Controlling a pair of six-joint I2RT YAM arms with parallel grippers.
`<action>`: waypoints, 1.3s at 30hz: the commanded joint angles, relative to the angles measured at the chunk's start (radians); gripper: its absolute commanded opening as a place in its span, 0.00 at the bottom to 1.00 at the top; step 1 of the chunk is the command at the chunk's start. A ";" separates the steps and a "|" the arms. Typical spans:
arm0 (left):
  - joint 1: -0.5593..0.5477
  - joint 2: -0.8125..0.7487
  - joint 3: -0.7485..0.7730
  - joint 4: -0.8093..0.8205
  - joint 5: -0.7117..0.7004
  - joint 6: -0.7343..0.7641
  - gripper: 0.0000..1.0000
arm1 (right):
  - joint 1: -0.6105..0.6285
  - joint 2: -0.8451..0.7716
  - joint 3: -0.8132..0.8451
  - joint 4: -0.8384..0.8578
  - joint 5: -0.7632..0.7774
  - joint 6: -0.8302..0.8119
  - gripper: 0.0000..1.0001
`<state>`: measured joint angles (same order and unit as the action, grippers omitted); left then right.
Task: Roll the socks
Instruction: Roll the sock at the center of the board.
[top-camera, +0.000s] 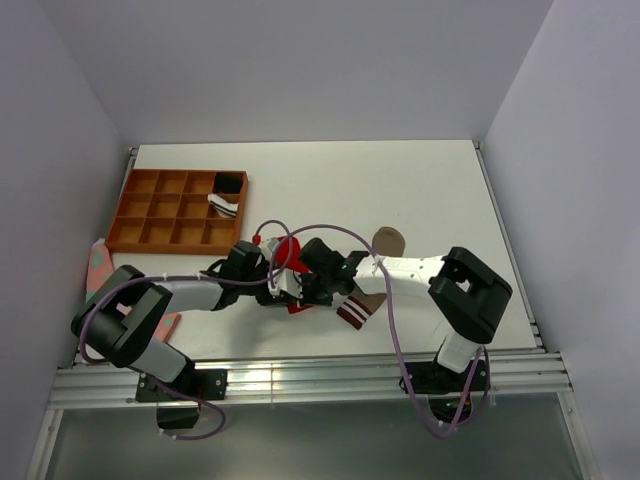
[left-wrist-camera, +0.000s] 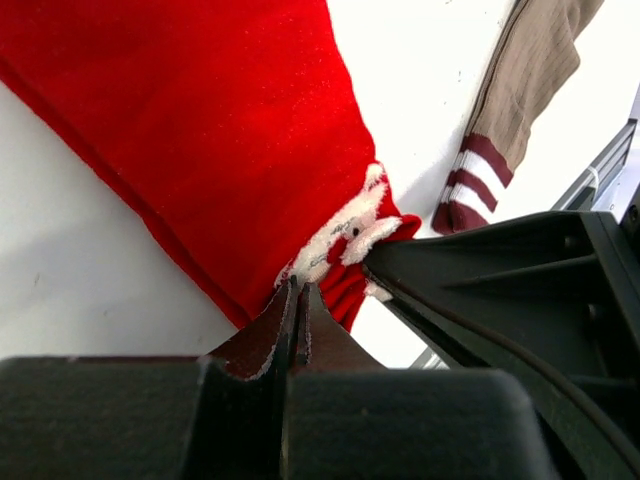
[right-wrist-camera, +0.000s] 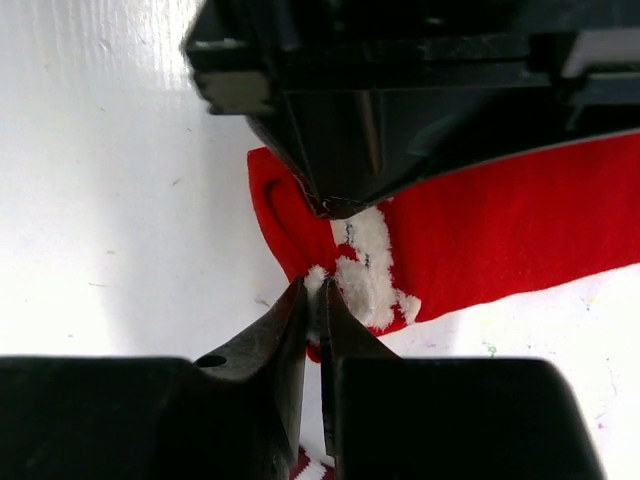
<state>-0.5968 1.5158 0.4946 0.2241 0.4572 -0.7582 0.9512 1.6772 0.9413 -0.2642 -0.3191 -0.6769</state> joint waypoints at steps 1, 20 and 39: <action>0.003 -0.051 -0.037 0.009 -0.018 -0.035 0.00 | 0.001 0.018 0.062 -0.046 -0.012 0.031 0.11; 0.002 -0.227 -0.203 0.205 -0.138 -0.171 0.14 | -0.103 0.211 0.292 -0.398 -0.219 0.122 0.07; -0.150 -0.447 -0.381 0.417 -0.391 -0.026 0.40 | -0.210 0.564 0.714 -0.872 -0.446 0.056 0.08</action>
<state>-0.7128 1.0809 0.1280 0.5587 0.1463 -0.8543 0.7555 2.1933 1.5963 -1.0100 -0.7330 -0.5766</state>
